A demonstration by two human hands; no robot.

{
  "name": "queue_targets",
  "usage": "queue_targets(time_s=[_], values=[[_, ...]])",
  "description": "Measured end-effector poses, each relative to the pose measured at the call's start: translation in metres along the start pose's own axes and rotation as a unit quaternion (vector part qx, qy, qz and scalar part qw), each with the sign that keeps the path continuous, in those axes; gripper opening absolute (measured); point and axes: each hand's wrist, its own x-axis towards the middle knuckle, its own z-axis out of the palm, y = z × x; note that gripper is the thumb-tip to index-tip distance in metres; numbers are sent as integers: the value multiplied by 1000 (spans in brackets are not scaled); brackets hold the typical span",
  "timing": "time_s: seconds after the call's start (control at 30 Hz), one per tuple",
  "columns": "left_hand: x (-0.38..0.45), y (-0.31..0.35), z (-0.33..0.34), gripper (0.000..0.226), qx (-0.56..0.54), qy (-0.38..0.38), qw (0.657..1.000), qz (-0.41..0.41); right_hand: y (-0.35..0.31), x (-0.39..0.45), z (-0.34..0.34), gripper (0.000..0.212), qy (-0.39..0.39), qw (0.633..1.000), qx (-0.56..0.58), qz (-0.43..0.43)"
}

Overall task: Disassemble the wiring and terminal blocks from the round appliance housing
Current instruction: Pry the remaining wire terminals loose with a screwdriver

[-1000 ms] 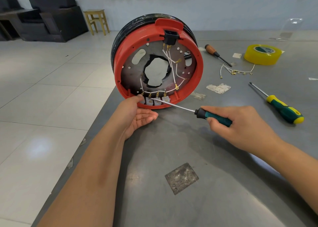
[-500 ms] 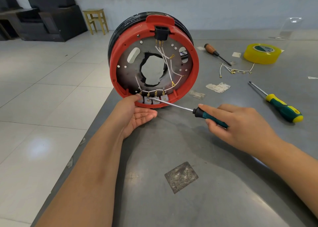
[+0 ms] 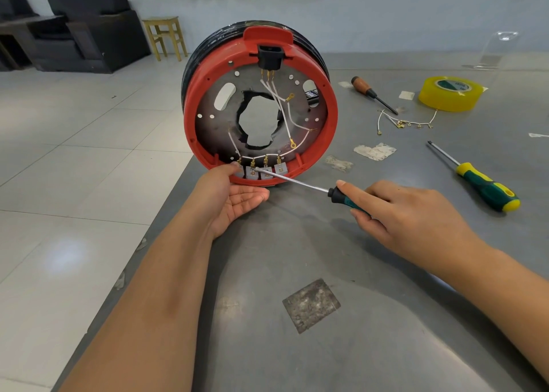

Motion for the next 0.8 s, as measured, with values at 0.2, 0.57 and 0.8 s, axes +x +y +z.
queue_targets(time_s=[0.2, 0.57, 0.8], values=[[0, 1, 0, 41, -23, 9, 1000, -4, -7, 0, 0, 47, 5, 1000, -1, 1], [2, 0, 1, 36, -12, 15, 1000, -5, -10, 7, -9, 39, -59, 923, 298, 238], [3, -1, 2, 37, 0, 15, 1000, -2, -5, 22, -21, 32, -94, 908, 321, 251]])
